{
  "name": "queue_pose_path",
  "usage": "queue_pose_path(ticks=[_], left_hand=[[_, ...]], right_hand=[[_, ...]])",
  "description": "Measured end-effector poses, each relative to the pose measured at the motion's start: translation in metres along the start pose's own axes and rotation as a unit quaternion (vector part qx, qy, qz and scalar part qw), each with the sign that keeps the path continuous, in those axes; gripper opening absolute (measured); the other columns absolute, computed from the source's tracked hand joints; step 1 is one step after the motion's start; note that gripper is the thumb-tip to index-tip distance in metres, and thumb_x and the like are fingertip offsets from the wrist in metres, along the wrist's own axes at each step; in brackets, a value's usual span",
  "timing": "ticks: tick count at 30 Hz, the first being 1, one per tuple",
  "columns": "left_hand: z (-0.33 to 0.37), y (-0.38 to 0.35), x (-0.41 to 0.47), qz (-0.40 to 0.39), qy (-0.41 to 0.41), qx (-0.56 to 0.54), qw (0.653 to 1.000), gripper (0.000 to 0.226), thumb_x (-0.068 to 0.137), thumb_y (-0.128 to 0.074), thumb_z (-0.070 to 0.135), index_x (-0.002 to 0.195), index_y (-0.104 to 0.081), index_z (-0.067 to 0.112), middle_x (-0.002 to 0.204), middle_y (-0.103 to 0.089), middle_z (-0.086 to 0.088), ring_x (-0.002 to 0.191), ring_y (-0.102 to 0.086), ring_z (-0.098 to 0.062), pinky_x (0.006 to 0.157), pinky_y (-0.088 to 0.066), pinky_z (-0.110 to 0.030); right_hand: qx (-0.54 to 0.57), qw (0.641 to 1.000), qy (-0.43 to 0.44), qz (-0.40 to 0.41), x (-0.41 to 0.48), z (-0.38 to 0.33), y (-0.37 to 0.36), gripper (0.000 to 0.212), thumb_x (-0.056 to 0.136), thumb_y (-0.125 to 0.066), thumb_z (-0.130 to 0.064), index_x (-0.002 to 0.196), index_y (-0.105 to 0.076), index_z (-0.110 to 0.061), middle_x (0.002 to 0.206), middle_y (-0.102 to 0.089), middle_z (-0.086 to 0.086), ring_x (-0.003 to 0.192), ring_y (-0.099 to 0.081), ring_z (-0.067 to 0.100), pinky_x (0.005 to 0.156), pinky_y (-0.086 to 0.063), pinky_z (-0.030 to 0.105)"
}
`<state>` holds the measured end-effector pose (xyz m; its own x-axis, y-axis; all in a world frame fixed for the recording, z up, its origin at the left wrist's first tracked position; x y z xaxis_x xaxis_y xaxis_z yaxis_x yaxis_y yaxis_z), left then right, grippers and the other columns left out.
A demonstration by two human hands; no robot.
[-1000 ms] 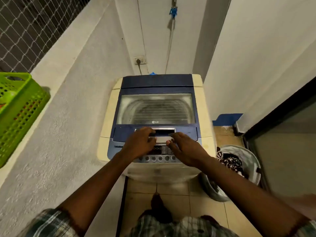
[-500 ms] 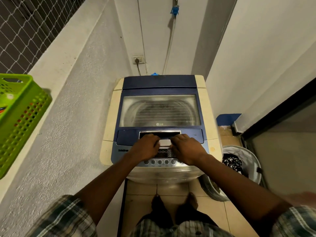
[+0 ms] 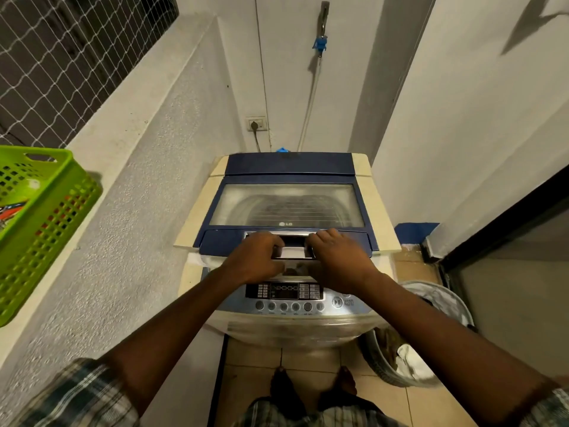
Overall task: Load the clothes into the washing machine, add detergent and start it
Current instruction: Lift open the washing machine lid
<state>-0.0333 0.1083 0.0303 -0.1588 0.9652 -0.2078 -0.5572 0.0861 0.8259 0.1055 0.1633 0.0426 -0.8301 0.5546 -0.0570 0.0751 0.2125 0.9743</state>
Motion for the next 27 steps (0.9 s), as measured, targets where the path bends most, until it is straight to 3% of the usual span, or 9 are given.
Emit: queue_pose_path(ticks=[3,7,13,18,21,24,27], left_hand=[[0.010,0.028,0.003,0.040,0.003,-0.040,0.998,0.016,0.082,-0.082,0.021,0.094,-0.072,0.015,0.096,-0.070,-0.002,0.086,-0.066,-0.017,0.078,-0.061,-0.040],[0.020,0.054,0.011,0.060,-0.029,-0.039,0.997,0.017,0.084,-0.081,0.032,0.093,-0.074,0.019,0.092,-0.070,-0.001,0.086,-0.064,-0.018,0.079,-0.059,-0.044],[0.026,0.094,0.022,0.104,-0.048,-0.056,0.992,0.043,0.087,-0.079,0.035,0.127,-0.072,0.020,0.121,-0.073,0.002,0.105,-0.064,-0.010,0.092,-0.055,-0.029],[0.038,0.136,0.039,0.169,-0.075,-0.021,0.983,0.036,0.089,-0.074,0.042,0.123,-0.073,0.028,0.116,-0.072,0.009,0.106,-0.063,-0.009,0.093,-0.055,-0.036],[0.049,0.162,0.052,0.219,-0.094,0.032,0.971,0.034,0.091,-0.070,0.044,0.121,-0.075,0.029,0.114,-0.075,0.008,0.105,-0.063,-0.011,0.090,-0.053,-0.037],[0.059,0.181,0.066,0.271,-0.108,0.064,0.954,0.034,0.094,-0.065,0.044,0.123,-0.074,0.028,0.117,-0.076,0.005,0.105,-0.066,-0.015,0.090,-0.051,-0.035],[0.063,0.193,0.085,0.305,-0.118,0.067,0.943,0.036,0.098,-0.060,0.044,0.126,-0.073,0.025,0.122,-0.076,0.001,0.110,-0.067,-0.020,0.105,-0.046,-0.041]], right_hand=[[-0.015,0.999,0.005,0.029,0.009,0.003,0.026,0.033,0.088,-0.070,-0.045,0.113,-0.054,-0.030,0.114,-0.062,-0.004,0.107,-0.056,0.021,0.089,-0.045,0.035],[-0.017,0.999,0.019,0.044,0.019,0.006,0.055,0.034,0.092,-0.068,-0.043,0.121,-0.055,-0.030,0.122,-0.065,-0.004,0.113,-0.056,0.020,0.096,-0.045,0.035],[-0.031,0.995,0.036,0.085,0.035,0.010,0.096,0.034,0.099,-0.060,-0.044,0.130,-0.059,-0.030,0.125,-0.068,-0.003,0.115,-0.058,0.021,0.091,-0.047,0.035],[-0.011,0.991,0.023,0.134,0.056,0.021,0.135,0.035,0.102,-0.054,-0.050,0.130,-0.062,-0.032,0.122,-0.071,-0.003,0.111,-0.062,0.020,0.082,-0.048,0.033],[0.006,0.985,0.009,0.173,0.072,0.030,0.158,0.030,0.101,-0.057,-0.048,0.123,-0.066,-0.030,0.111,-0.073,-0.003,0.100,-0.064,0.019,0.072,-0.041,0.029],[0.024,0.980,-0.004,0.198,0.092,0.041,0.174,0.029,0.100,-0.057,-0.046,0.122,-0.068,-0.031,0.109,-0.075,-0.003,0.098,-0.065,0.021,0.075,-0.052,0.036],[0.020,0.974,-0.023,0.224,0.112,0.053,0.186,0.032,0.101,-0.055,-0.047,0.125,-0.068,-0.031,0.108,-0.076,-0.002,0.098,-0.067,0.024,0.085,-0.053,0.041]])
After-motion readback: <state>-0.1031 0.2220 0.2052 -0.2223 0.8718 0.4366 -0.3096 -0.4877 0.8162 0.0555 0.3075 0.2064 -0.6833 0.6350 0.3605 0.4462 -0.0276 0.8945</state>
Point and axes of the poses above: each hand's wrist, its own x-axis towards the middle knuckle, its own y-axis out of the back of the hand, z = x × y, the point moved 9 cm from there along x, towards the middle knuckle
